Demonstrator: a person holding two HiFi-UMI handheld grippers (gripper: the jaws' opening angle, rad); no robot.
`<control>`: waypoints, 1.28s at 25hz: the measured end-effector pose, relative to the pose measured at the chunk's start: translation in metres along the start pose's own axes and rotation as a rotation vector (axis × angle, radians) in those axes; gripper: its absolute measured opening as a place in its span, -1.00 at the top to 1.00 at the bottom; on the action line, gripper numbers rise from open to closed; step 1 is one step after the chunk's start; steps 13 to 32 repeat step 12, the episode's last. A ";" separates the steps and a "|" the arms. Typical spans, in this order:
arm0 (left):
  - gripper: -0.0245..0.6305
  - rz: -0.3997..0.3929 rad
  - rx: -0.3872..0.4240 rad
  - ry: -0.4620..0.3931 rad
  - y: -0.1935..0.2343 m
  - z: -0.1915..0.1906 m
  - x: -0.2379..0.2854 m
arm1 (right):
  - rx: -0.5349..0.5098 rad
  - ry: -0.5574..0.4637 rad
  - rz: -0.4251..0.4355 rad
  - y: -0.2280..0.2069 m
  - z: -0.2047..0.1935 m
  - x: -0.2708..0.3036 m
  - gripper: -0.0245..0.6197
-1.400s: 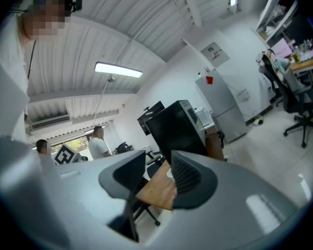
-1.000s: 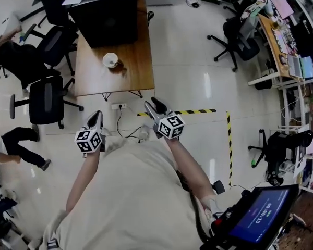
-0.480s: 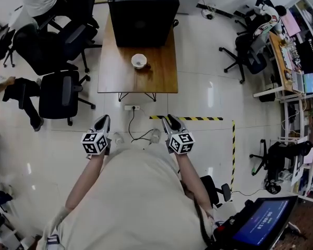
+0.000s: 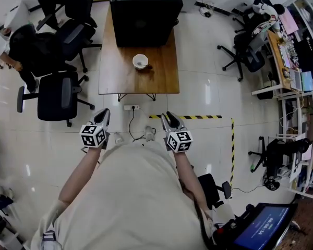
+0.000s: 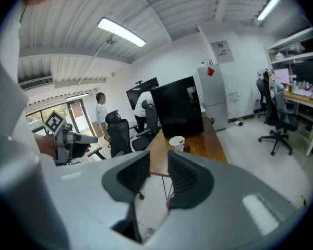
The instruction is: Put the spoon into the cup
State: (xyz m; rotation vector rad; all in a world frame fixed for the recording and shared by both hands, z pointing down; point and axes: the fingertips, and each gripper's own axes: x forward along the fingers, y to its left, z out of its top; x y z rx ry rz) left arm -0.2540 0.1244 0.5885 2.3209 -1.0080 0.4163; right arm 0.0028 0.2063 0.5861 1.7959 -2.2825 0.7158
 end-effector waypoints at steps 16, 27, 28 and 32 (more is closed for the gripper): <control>1.00 0.011 -0.041 -0.024 -0.024 0.031 0.044 | -0.032 -0.004 0.020 -0.057 0.027 0.018 0.66; 1.00 0.011 -0.041 -0.024 -0.024 0.031 0.044 | -0.032 -0.004 0.020 -0.057 0.027 0.018 0.66; 1.00 0.011 -0.041 -0.024 -0.024 0.031 0.044 | -0.032 -0.004 0.020 -0.057 0.027 0.018 0.66; 1.00 0.011 -0.041 -0.024 -0.024 0.031 0.044 | -0.032 -0.004 0.020 -0.057 0.027 0.018 0.66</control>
